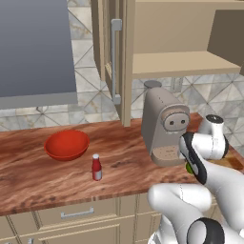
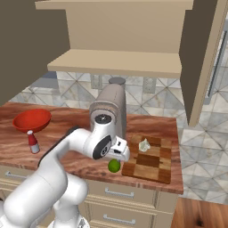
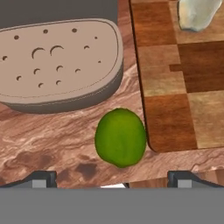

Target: Open the cabinet. Place the bowl and condiment on the counter. Then place the lime and garlic on the cutting board.

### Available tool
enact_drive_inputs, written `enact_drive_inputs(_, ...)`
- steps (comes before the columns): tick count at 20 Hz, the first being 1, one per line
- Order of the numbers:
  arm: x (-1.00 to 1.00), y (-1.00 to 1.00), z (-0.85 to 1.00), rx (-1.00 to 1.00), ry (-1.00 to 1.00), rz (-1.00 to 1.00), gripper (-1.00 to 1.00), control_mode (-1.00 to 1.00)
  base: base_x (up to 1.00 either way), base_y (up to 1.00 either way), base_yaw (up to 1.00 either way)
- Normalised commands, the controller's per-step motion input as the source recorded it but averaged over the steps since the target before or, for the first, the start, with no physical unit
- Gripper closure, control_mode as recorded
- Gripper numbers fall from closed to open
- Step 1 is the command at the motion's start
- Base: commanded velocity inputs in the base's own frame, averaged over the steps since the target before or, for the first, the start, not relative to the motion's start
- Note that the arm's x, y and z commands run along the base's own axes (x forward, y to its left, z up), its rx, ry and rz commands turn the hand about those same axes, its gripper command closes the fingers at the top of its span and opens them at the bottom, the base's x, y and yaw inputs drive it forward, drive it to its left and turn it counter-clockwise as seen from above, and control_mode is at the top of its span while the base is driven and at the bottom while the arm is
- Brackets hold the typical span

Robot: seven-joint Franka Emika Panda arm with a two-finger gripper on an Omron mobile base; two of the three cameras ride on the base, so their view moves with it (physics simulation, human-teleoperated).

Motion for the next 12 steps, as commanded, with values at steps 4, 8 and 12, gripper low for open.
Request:
enact_drive_inputs(4,0.06,0.00,-0.21,0.00,0.00,-0.02,-1.00,-1.00,0.00,0.00,0.00)
enact_drive_inputs(8,0.08,0.00,-0.18,0.00,0.00,-0.02,-1.00,-1.00,0.00,0.00,0.00)
enact_drive_inputs(12,0.15,0.00,-0.17,0.00,0.00,-0.01,-1.00,-1.00,0.00,0.00,0.00)
